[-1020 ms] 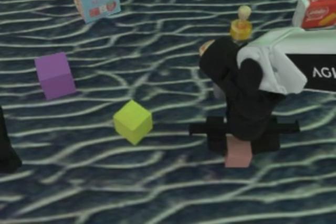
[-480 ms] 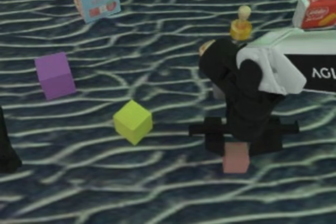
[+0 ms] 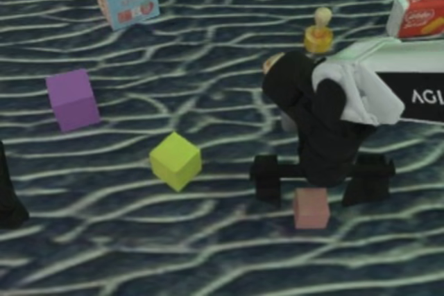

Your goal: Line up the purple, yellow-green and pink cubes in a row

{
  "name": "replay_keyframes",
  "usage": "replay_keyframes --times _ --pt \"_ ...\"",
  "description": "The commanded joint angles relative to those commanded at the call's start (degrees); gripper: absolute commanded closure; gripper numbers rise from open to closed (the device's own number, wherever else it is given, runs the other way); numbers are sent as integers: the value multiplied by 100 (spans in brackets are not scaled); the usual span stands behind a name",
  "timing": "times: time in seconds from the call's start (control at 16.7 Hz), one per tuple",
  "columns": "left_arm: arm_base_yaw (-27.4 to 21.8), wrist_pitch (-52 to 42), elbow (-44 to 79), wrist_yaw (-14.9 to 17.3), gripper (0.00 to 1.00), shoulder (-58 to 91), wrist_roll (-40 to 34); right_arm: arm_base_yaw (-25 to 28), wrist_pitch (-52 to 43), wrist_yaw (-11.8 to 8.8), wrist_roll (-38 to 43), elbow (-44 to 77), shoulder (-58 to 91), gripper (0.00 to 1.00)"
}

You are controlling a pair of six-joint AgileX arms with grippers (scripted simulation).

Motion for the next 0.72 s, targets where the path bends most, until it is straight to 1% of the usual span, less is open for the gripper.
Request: replay_keyframes --times 0.36,0.72 --pt "0 0 0 0 0 0 0 4 -100 -4 1 83 -31 0" --pt "0 0 0 0 0 0 0 47 -1298 -6 11 815 -434 0"
